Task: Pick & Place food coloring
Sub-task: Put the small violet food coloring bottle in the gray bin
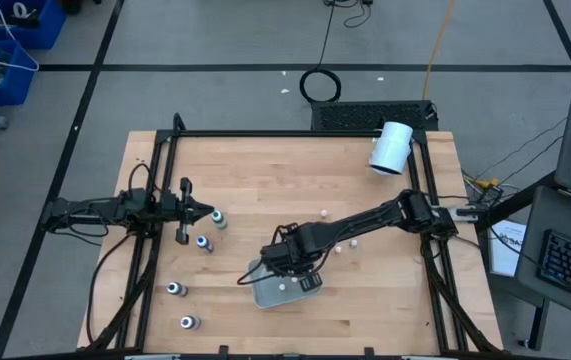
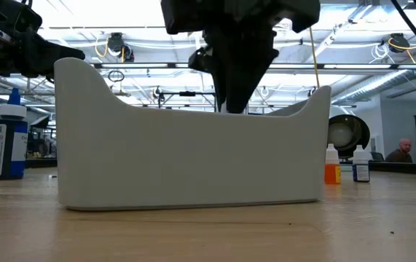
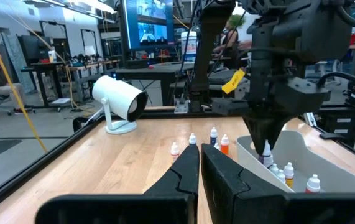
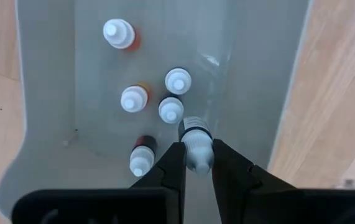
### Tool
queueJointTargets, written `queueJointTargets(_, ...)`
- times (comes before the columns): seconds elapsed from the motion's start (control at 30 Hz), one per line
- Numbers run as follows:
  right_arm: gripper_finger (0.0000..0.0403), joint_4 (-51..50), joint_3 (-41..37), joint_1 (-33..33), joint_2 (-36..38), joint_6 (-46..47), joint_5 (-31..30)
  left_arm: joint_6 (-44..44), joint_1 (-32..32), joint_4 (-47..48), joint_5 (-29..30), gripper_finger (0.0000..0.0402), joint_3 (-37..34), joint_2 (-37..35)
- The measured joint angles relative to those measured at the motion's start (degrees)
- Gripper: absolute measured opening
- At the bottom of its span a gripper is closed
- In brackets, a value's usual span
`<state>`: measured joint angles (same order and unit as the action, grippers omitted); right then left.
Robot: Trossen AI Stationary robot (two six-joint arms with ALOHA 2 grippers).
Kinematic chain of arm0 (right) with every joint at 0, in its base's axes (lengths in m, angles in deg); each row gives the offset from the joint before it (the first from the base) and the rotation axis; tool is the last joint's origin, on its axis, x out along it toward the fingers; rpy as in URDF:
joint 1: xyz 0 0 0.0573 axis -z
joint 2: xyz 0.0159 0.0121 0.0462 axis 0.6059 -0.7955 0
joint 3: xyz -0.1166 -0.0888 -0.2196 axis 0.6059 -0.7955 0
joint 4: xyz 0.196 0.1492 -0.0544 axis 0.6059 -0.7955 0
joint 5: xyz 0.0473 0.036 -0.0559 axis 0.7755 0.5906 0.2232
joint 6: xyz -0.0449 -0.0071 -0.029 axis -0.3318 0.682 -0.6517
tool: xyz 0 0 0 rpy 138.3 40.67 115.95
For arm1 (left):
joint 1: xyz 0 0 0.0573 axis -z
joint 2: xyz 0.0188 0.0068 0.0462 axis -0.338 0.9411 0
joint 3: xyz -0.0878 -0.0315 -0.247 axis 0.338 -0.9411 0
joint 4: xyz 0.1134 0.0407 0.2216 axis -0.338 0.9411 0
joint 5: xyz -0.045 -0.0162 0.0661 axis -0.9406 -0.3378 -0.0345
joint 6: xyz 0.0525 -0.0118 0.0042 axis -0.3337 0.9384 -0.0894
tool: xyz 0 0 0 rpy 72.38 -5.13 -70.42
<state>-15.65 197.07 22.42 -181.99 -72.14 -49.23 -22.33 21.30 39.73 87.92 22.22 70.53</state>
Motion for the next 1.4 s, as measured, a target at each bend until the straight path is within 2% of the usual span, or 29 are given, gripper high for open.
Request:
queueJointTargets(0.2,0.0041,1.01,-0.31,0.04,0.07,-0.01,0.0,0.0,-0.02,0.0,-0.01,0.0026,0.01,0.02)
queueJointTargets(0.73,0.0041,6.31,-7.59,0.07,0.07,0.43,0.06,0.0,0.0,0.0,-0.01,0.0026,0.01,0.0)
queueJointTargets(0.9,0.0041,8.8,-10.42,0.63,0.22,0.52,2.97,0.02,0.0,0.0,-0.02,0.0026,0.0,0.01)
queueJointTargets(1.4,0.0049,10.09,-10.71,0.63,0.17,0.07,2.99,0.0,0.0,0.0,0.0,0.0026,0.0,0.0)
